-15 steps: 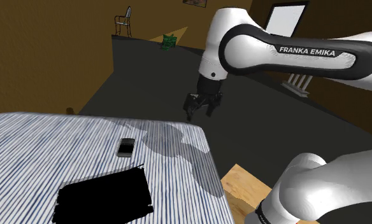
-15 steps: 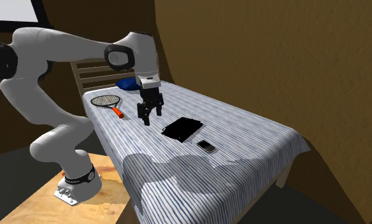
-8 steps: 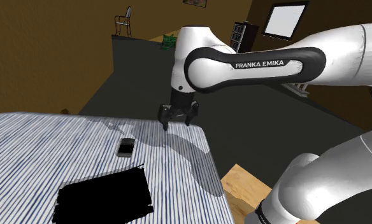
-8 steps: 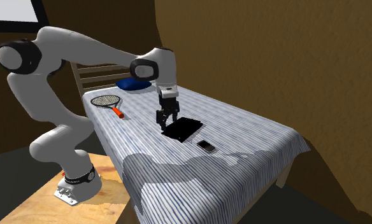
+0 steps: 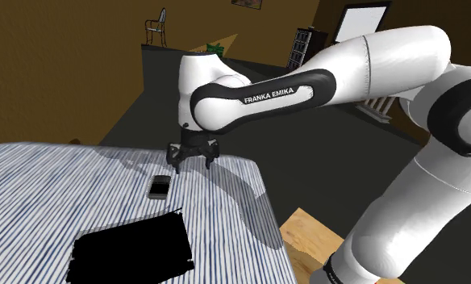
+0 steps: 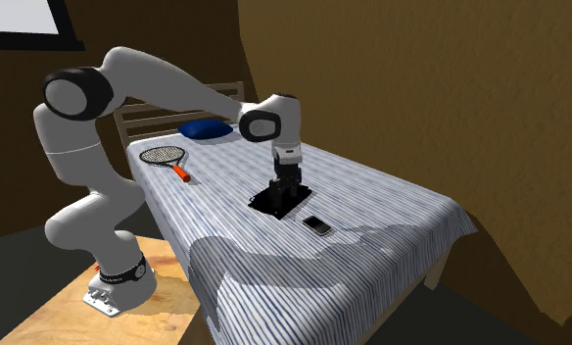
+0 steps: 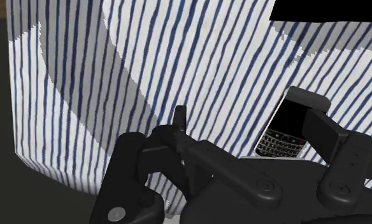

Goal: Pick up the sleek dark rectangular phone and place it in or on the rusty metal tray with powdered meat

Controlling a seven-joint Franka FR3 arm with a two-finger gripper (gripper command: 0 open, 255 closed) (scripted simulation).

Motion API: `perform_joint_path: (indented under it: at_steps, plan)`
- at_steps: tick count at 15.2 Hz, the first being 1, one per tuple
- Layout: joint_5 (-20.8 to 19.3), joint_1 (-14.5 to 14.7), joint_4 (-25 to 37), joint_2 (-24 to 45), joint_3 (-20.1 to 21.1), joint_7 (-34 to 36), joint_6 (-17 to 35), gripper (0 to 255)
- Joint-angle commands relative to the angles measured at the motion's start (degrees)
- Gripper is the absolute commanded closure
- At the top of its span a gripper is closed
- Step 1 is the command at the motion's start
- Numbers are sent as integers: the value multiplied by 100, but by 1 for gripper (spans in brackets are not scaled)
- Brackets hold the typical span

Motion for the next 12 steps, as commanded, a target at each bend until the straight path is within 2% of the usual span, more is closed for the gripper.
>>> perform_joint_path:
  at_steps: [1, 4, 9, 12]
  plan:
    - [-298, 47, 330, 521, 99, 457, 91, 0]
    - [-760, 201, 906, 1307, 117, 1053, 126, 0]
    - [-1399, 635, 2065, 2596, -69, 1847, 3, 0]
    - [-1480, 695, 2114, 2776, -126, 1929, 109, 0]
